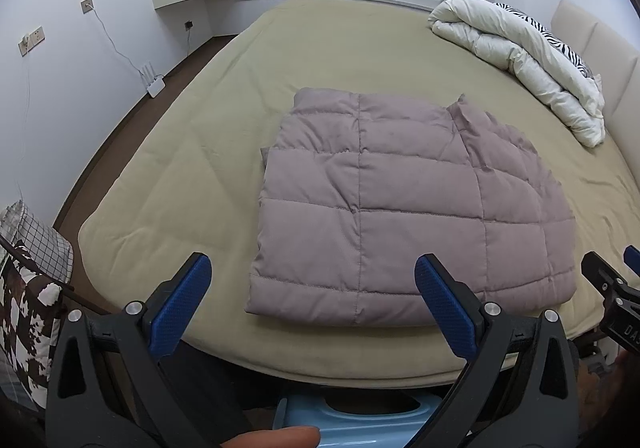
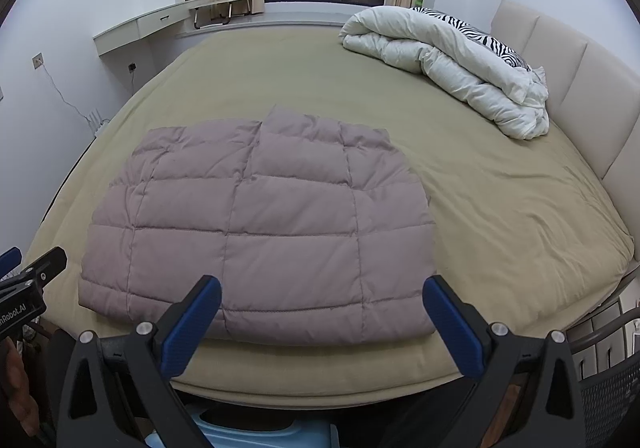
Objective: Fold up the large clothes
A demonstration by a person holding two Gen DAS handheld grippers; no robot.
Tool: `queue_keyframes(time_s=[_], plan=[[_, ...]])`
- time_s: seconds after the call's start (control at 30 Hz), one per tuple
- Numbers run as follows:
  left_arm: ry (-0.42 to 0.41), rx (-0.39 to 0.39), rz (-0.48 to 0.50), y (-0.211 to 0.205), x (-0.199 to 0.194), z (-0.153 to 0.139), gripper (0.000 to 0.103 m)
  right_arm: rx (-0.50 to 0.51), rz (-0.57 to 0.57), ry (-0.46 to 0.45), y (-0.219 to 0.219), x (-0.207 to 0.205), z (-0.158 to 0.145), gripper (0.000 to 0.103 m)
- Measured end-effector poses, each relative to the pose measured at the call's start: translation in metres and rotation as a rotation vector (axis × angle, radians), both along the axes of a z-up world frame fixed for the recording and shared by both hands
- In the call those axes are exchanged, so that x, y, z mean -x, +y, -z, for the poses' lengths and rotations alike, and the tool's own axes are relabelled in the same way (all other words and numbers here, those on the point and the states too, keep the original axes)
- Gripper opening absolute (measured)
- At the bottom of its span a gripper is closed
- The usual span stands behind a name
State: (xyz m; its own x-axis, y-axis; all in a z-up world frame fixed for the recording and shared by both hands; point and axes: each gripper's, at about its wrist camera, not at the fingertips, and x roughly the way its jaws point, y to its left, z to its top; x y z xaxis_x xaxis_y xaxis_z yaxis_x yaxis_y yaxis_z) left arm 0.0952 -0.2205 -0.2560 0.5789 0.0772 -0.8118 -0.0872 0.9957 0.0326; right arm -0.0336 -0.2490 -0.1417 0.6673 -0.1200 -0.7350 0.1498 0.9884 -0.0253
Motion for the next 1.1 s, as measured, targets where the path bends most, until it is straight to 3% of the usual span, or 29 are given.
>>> queue_keyframes(time_s=[1.1], plan=[[0.000,-0.013,-0.002,-0.0019,0.0011,0.0019,0.103,-0.006,-0.001,0.015,-0.0035,-0.0004,0.0076,0.103]])
